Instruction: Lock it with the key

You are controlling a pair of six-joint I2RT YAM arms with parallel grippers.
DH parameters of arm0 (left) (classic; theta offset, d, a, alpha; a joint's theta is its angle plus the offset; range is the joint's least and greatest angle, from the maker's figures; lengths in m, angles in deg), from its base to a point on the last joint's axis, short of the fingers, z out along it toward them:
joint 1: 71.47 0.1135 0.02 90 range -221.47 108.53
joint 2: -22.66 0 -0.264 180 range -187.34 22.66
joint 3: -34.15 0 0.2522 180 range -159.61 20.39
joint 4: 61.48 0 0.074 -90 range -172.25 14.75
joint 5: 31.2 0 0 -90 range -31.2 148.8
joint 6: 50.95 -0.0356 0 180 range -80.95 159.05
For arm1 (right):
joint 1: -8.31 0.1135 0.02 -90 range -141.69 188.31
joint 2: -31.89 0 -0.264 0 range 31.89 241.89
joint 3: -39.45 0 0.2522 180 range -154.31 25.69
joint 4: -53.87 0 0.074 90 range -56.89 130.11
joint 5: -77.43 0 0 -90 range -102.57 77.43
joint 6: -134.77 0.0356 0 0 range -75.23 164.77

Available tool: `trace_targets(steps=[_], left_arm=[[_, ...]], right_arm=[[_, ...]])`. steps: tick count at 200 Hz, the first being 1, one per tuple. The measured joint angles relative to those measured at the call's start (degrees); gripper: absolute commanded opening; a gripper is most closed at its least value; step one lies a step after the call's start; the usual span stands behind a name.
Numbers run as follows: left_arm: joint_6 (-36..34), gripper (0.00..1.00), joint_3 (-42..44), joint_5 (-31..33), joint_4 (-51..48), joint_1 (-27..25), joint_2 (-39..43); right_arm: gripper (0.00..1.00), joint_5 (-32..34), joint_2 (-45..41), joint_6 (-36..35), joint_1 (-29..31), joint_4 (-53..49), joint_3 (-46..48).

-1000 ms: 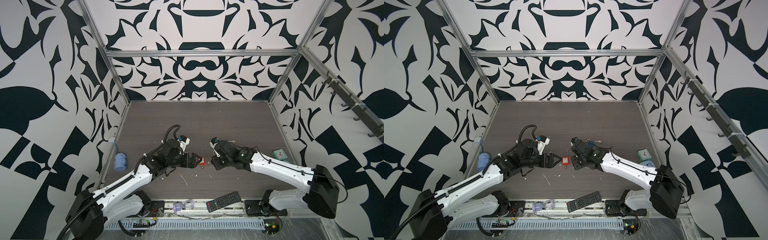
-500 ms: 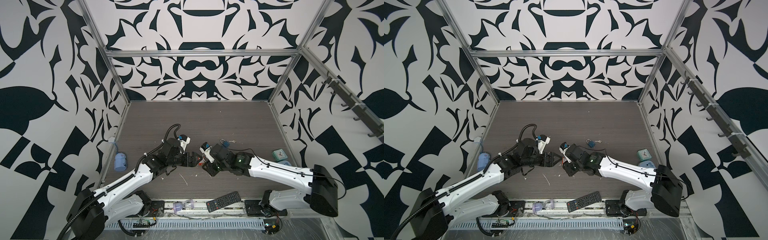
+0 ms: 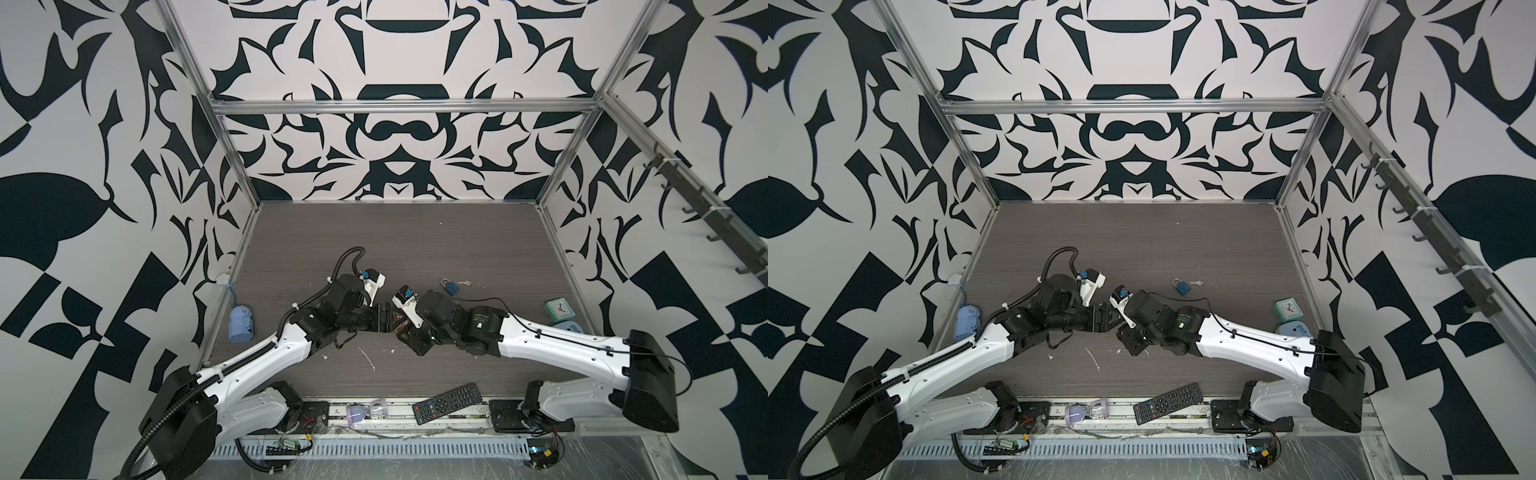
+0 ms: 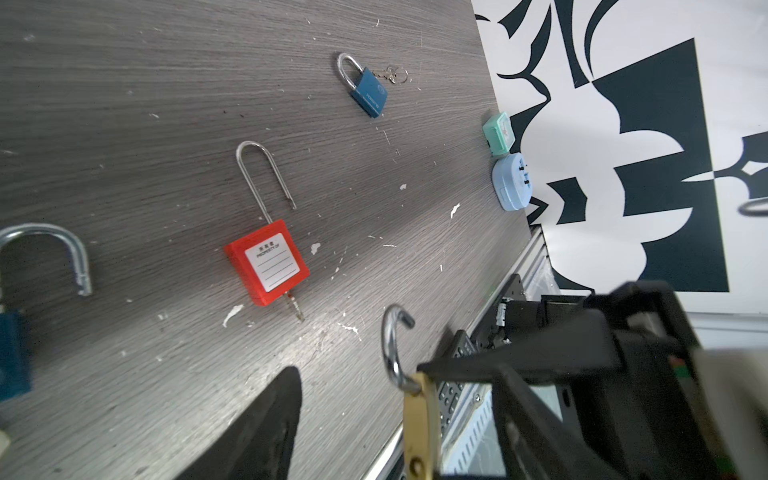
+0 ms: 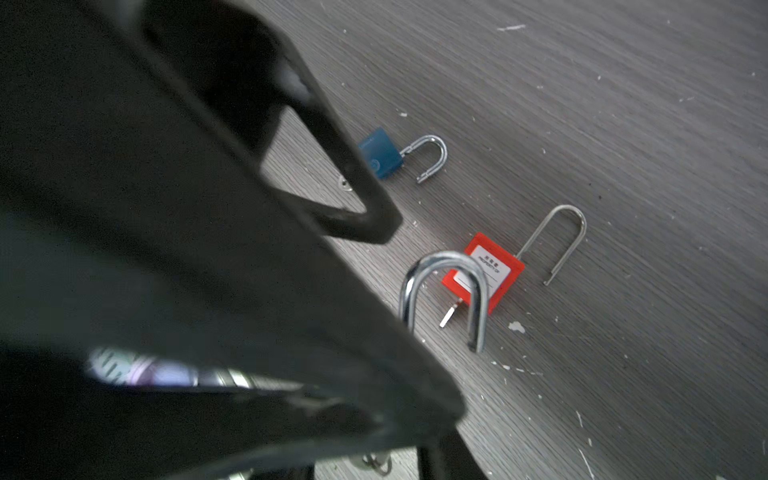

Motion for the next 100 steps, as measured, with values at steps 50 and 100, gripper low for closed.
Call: trace_targets(steps=[50, 100], left_arm=[[1.31, 0.55, 0.00, -2.21, 2.40, 0.00, -1.09], [2.34, 0.28, 0.02, -3.48, 3.78, 0.00, -1.95]], right_arm=[[0.00, 0.37, 0.22, -0.50, 0.68, 0.48, -0.98], [0.00, 0.83, 0.22, -0.70, 0.68, 0.50, -1.18]])
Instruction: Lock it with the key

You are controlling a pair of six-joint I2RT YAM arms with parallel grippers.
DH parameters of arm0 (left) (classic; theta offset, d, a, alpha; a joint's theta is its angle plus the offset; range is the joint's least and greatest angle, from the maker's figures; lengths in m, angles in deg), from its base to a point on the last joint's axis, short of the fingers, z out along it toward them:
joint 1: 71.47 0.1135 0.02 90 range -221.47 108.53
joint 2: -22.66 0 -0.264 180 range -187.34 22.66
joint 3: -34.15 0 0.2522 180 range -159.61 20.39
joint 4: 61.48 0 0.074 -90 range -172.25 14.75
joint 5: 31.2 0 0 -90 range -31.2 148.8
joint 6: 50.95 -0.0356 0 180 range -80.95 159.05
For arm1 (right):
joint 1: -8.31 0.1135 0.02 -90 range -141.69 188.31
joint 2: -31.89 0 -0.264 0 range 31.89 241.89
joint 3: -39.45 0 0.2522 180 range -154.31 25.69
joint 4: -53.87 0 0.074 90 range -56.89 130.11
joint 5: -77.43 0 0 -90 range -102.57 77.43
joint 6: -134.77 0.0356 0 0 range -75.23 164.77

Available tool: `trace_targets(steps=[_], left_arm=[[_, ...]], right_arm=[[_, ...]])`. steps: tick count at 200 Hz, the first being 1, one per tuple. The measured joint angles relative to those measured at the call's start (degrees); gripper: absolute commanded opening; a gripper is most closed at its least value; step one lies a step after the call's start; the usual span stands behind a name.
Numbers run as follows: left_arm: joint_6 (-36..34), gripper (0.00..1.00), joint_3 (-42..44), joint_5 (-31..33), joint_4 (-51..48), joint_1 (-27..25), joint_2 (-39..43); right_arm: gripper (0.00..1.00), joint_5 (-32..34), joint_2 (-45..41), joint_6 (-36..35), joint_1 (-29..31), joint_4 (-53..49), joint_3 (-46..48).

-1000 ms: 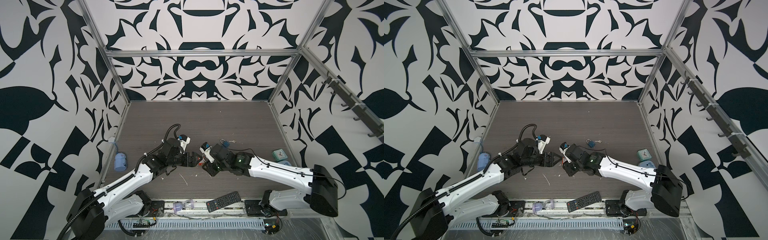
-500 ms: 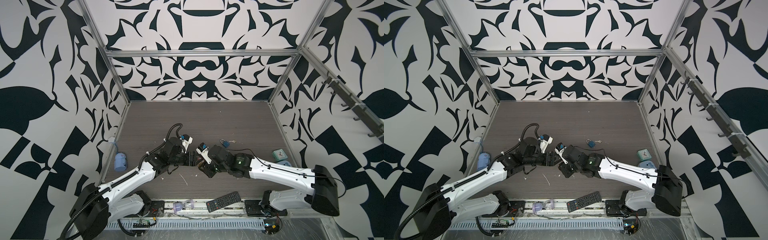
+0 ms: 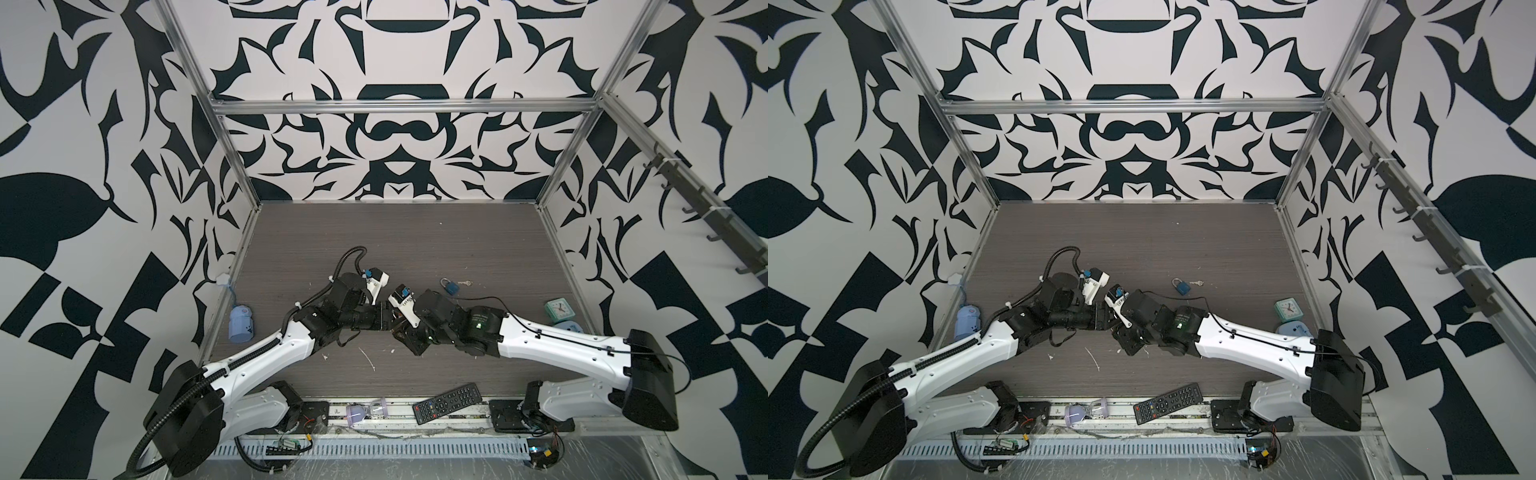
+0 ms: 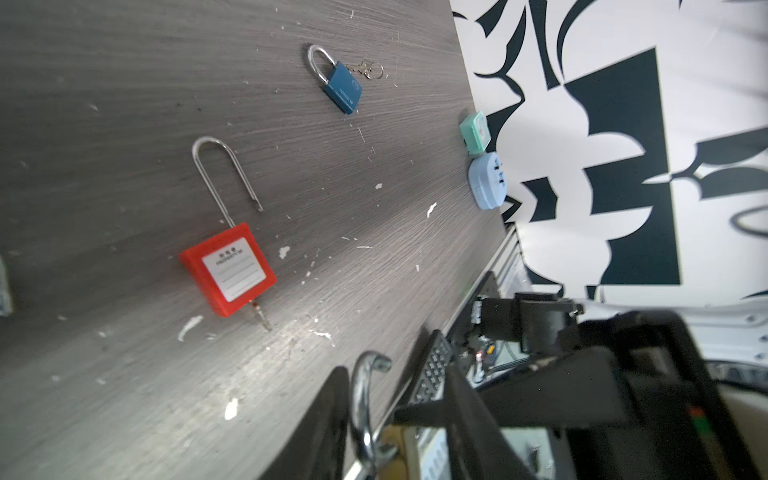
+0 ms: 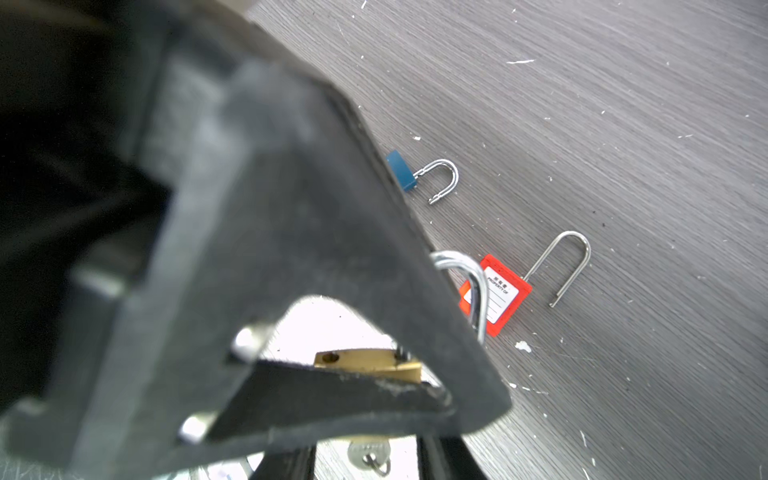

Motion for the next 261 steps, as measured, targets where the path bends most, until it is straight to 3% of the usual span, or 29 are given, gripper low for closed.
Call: trace_targets(steps=[24, 42, 84, 99, 109, 123, 143, 170, 203, 261], left_arm=[[0.15, 0.16, 0.00, -0.59, 0.52, 0.00, -1.05], [0.74, 0.00, -0.04, -1.20, 1.57, 0.00, -1.46], [1.33, 0.00, 0.00, -1.38, 2.69, 0.04, -1.73], [1.81, 0.00, 0.02, -0.81, 2.95, 0.07, -1.62], [2.10, 0.00, 0.04, -0.17, 2.95, 0.13, -1.29], [2.40, 0.00, 0.50, 0.90, 2.89, 0.52, -0.13], [4.00, 0.00, 1.88, 1.90, 3.10, 2.99, 1.86], [9.05, 0.00, 5.14, 2.93, 7.28, 6.54, 5.40], [17.94, 0.00, 11.45, 5.11, 20.20, 7.30, 10.73], [28.15, 0.00, 13.75, 6.01, 42.80, 7.30, 7.13]], right_arm=[[0.00, 0.55, 0.00, 0.00, 0.00, -0.02, 0.00], [0.00, 0.96, 0.02, 0.09, 0.00, -0.28, 0.00], [0.00, 2.36, 0.02, 0.63, 0.00, -0.28, 0.00], [0.37, 2.60, -0.02, 1.05, -0.13, -0.15, 0.00], [0.54, 2.49, -0.15, 1.46, -0.33, -0.02, 0.00], [0.65, 2.08, -1.27, 2.58, -1.18, 0.13, 0.17], [0.70, 0.46, -6.05, 5.62, -3.23, 2.25, 2.34], [0.66, -2.10, -15.56, 10.86, -5.60, 6.69, 7.65], [0.60, -2.21, -24.52, 18.62, -7.69, 17.27, 16.13], [0.60, -10.08, -24.50, 33.33, -15.39, 41.29, 26.36]])
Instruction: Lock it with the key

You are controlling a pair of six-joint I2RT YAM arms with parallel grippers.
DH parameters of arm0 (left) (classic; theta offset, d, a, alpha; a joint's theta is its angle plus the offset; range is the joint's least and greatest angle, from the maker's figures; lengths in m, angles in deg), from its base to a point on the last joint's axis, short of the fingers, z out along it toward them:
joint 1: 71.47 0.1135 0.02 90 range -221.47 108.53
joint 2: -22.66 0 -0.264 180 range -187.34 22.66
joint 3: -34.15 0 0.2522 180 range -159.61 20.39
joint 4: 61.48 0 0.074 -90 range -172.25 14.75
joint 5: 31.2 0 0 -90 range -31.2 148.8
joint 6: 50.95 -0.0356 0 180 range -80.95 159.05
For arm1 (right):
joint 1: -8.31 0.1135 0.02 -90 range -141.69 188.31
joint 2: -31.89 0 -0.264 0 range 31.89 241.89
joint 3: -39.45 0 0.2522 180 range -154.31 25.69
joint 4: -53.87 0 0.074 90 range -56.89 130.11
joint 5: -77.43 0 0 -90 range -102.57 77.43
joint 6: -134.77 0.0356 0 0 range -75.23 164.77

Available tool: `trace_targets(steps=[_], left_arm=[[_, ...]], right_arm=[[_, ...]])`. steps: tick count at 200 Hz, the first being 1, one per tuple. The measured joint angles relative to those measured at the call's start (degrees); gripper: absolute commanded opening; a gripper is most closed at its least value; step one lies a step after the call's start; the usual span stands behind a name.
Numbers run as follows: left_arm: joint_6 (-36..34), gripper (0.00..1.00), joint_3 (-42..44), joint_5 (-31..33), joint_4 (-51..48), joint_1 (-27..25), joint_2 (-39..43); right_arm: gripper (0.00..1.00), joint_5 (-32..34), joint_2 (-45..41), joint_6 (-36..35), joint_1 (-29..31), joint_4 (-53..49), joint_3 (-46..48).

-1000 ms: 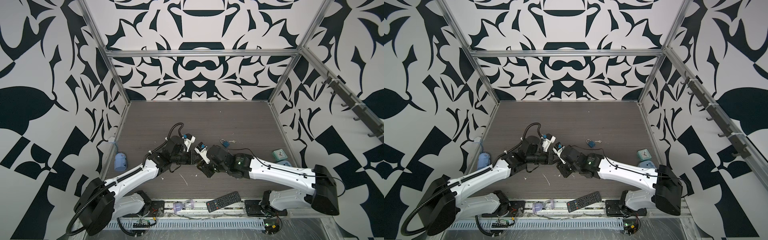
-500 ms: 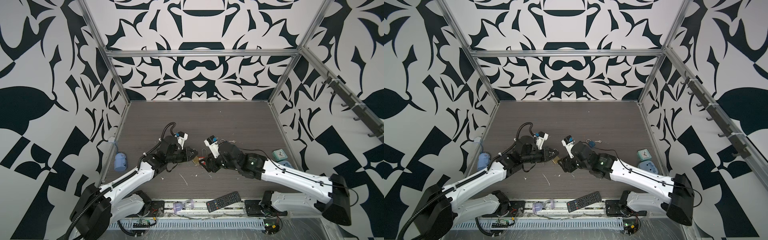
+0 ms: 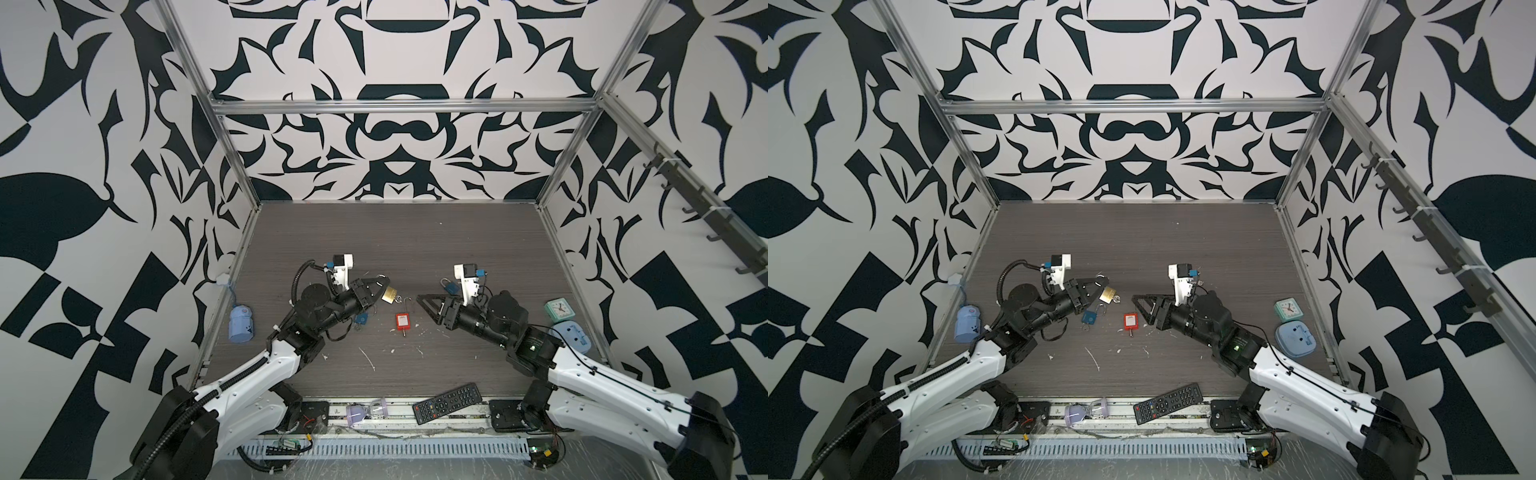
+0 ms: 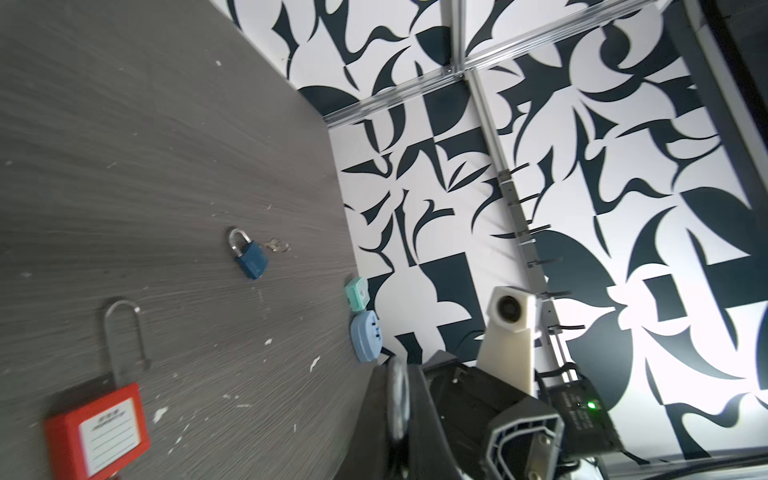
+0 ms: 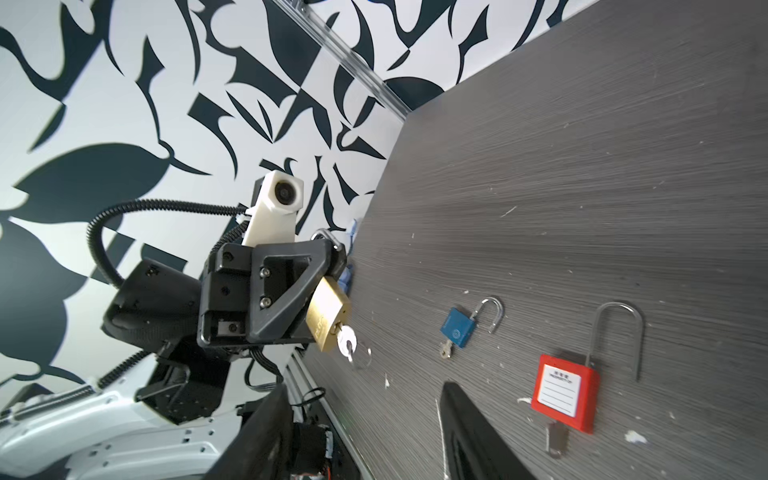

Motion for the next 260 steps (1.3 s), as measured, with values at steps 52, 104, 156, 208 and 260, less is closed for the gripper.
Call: trace_targets(steps=[52, 104, 156, 208, 260], left_arm=[[4.42, 0.00, 0.00, -0.79, 12.39, 0.00, -5.97], [5.62, 0.00, 0.00, -1.97, 18.21, -0.07, -7.06], [5.92, 0.00, 0.00, -2.49, 19.76, -0.44, -8.52], [6.40, 0.00, 0.00, -2.71, 21.11, -0.72, -9.42], [8.39, 0.00, -0.02, -3.61, 23.71, -0.63, -11.32]], right_arm=[[0.54, -5.53, 7.39, 6.16, -0.17, 13.44, 0.11], [0.51, -7.06, 9.25, 6.40, -0.17, 15.56, -0.26], [0.38, -8.46, 12.79, 5.86, -0.17, 17.62, -3.06], [0.24, -10.10, 17.29, 6.25, -0.24, 20.52, -4.50], [0.02, -11.23, 19.85, 8.07, -0.59, 24.81, -4.48]])
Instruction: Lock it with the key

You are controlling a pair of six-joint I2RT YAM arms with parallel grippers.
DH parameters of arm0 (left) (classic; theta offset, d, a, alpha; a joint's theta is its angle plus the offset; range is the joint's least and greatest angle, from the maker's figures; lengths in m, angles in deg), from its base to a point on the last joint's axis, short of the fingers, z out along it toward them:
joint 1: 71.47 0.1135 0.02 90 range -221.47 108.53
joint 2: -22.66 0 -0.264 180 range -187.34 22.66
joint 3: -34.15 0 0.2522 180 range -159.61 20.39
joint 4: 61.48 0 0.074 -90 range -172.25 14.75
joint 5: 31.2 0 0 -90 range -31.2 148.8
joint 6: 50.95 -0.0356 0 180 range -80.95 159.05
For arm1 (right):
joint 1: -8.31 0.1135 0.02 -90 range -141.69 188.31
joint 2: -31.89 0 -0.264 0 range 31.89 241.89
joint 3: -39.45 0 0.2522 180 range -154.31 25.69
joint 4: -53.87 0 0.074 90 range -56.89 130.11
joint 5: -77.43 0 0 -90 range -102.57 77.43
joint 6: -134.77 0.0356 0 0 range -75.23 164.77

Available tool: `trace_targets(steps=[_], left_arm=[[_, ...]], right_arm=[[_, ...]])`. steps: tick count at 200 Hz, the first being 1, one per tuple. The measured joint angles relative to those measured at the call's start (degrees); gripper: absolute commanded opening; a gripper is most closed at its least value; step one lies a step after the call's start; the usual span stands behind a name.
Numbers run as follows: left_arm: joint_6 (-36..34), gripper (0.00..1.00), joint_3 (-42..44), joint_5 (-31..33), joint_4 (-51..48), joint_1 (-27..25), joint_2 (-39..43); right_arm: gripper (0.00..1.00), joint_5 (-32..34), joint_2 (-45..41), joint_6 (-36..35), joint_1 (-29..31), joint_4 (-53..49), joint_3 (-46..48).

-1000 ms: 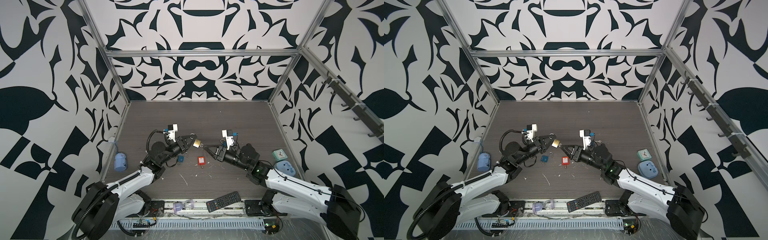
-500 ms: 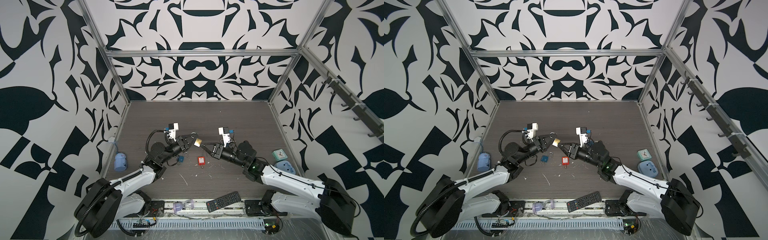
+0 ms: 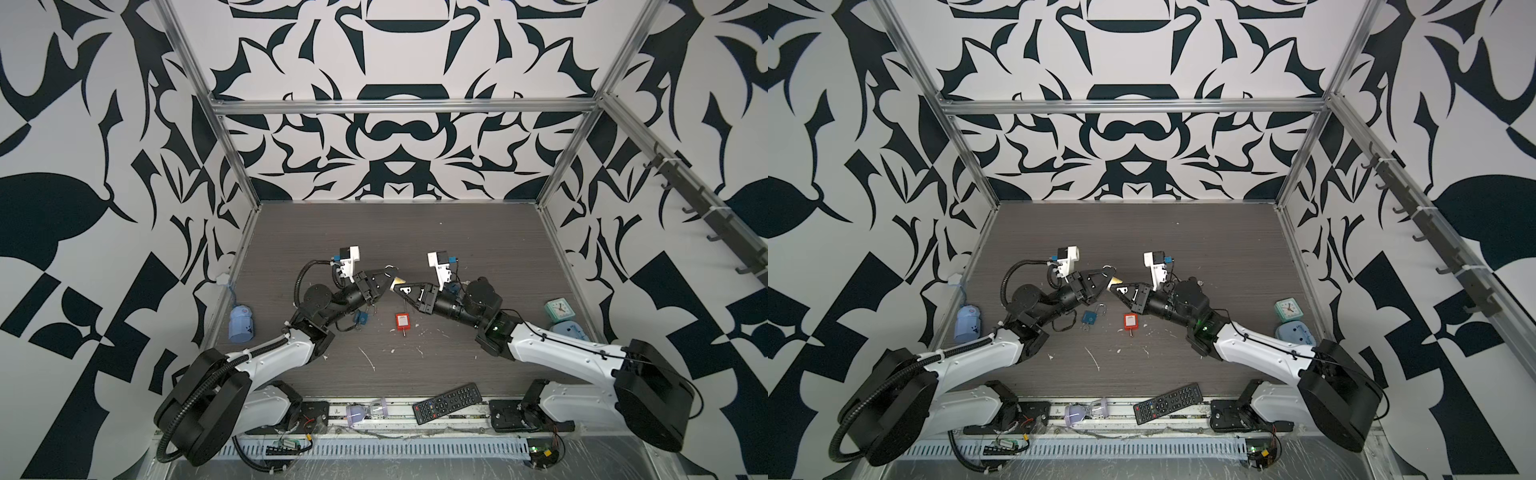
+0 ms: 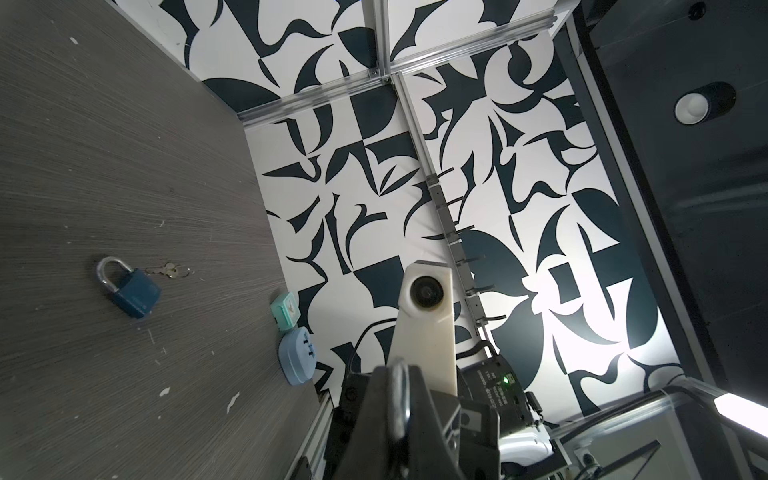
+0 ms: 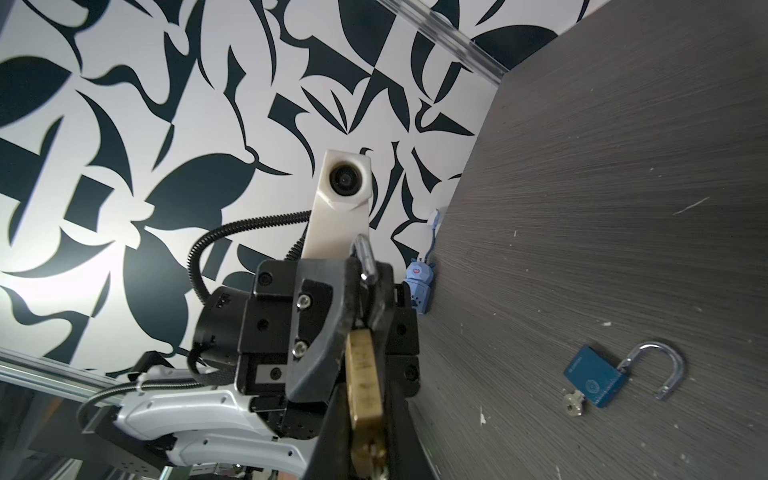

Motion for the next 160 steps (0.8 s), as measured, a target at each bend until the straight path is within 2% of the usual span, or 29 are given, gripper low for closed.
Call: trace_targets(steps=[103, 107, 117, 125, 130, 136, 160], left_arm=[[1.18, 0.00, 0.00, -1.03, 2.62, -0.02, -1.40], [1.20, 0.11, 0.00, -1.05, 2.69, -0.02, -1.40], [0.85, 0.56, 0.00, -1.22, 2.80, -0.02, -1.42], [0.55, 0.75, 0.00, -1.40, 2.36, 0.00, -1.49], [0.31, 0.93, 0.00, -1.46, 2.03, 0.22, -1.53], [-0.11, 1.00, 0.00, -1.73, 1.44, 0.52, -1.57], [-4.72, 0.99, -0.42, -3.45, -5.90, 2.93, 0.09]], right_arm=[[0.00, -0.15, -0.52, 1.33, -0.26, 1.86, 1.11], [0.00, -0.13, -0.63, 1.36, -0.28, 1.79, 1.14], [0.00, -0.17, -1.01, 1.33, -0.42, 1.40, 1.14], [0.00, -0.13, -1.49, 1.33, -0.59, 0.92, 1.14], [0.00, -0.13, -2.23, 1.31, -0.76, 0.04, 1.16], [0.00, -0.13, -3.26, 1.25, -1.07, -1.11, 1.20], [0.00, -0.13, -10.62, 0.37, -3.08, -10.03, 1.16]])
